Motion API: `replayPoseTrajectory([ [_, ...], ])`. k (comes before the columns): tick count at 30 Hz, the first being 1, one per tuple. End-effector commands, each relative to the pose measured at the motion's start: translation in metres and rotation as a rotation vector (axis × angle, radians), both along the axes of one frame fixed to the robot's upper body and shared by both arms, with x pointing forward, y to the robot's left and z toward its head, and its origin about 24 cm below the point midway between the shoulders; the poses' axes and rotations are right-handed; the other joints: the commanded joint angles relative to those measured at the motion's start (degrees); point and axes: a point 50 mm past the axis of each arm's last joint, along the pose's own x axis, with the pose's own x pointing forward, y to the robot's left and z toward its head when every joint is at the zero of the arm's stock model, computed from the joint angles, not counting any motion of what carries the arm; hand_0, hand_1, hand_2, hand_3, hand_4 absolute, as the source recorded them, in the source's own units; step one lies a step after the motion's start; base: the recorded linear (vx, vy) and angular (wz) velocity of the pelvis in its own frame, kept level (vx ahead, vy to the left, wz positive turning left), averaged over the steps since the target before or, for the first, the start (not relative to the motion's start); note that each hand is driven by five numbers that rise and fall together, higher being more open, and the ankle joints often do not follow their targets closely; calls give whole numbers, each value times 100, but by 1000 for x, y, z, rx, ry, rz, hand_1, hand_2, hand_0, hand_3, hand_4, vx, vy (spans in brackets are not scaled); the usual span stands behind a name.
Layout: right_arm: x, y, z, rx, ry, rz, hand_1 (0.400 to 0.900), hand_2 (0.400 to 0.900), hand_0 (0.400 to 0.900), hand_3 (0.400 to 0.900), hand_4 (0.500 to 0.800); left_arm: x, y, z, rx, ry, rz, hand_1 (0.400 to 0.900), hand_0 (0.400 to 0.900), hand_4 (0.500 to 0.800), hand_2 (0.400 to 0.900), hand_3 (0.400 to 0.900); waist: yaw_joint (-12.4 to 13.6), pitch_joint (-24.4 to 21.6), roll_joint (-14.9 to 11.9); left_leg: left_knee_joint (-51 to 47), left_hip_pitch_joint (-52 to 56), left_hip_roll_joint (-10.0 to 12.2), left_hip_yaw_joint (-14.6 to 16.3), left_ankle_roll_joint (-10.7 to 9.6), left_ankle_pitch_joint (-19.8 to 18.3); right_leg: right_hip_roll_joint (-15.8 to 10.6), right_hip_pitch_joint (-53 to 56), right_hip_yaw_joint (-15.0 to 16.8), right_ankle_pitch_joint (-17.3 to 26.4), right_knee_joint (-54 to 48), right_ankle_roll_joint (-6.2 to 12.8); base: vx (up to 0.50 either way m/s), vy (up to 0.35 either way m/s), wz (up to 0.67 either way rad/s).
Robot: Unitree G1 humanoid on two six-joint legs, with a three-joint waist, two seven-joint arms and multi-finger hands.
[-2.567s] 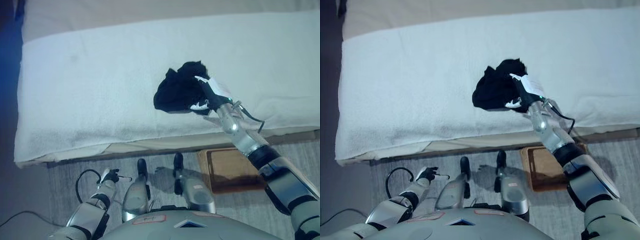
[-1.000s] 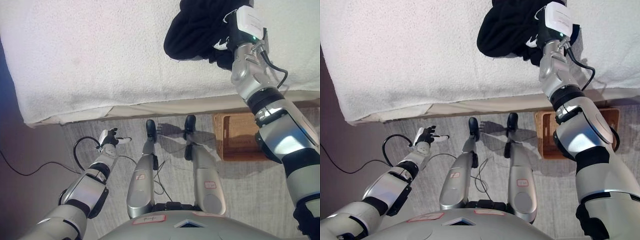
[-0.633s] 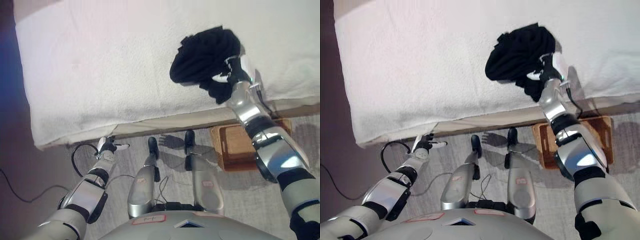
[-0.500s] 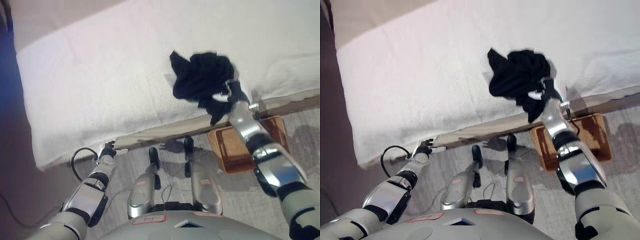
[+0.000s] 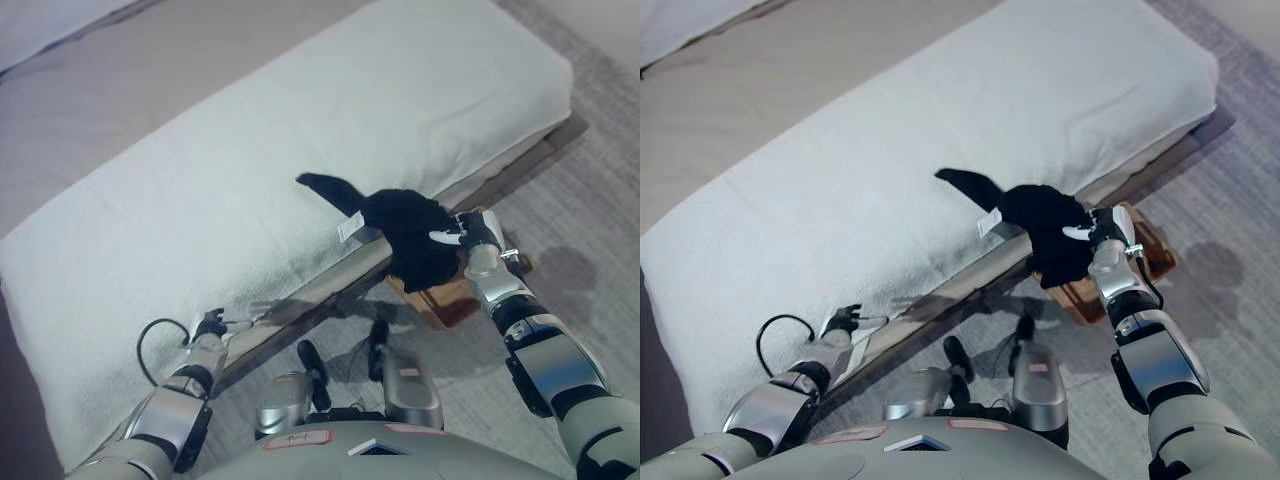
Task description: Put the clothes on the bed into the basket.
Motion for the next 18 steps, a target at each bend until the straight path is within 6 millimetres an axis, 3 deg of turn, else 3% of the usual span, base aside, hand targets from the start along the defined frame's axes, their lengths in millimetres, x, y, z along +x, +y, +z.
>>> replayPoseTrajectory([
  [1,40,4,52,-43,-179,11,400,400,400,400,500,-13,24,2,94,59,23,900,900,800,900,900,140,-814,-153,3,-304,-459,-840,-233,-232,-13,603,496,-240,-1088,165,-41,-204,-20],
  [7,36,4,44,-32,-149,2,400,400,400,400,500,-10,19,2,87,56,-1,900,900,800,900,900,74,-923,-239,-47,-264,-311,-854,-377,-111,102,700,527,-207,-1223,129,-17,-152,1],
  [17,31,-21,44,-149,-30,-66,410,410,410,410,506,9,24,13,126,35,-17,900,900,800,900,900,5,-1002,-160,-47,-241,-152,-917,-552,-15,263,793,481,-225,-1387,27,5,-96,4],
  [18,33,-23,48,-158,-38,-70,686,686,686,686,672,11,27,14,131,33,-11,900,900,800,900,900,5,-1004,-138,-47,-253,-144,-927,-566,-7,271,791,480,-232,-1387,23,-11,-53,10],
])
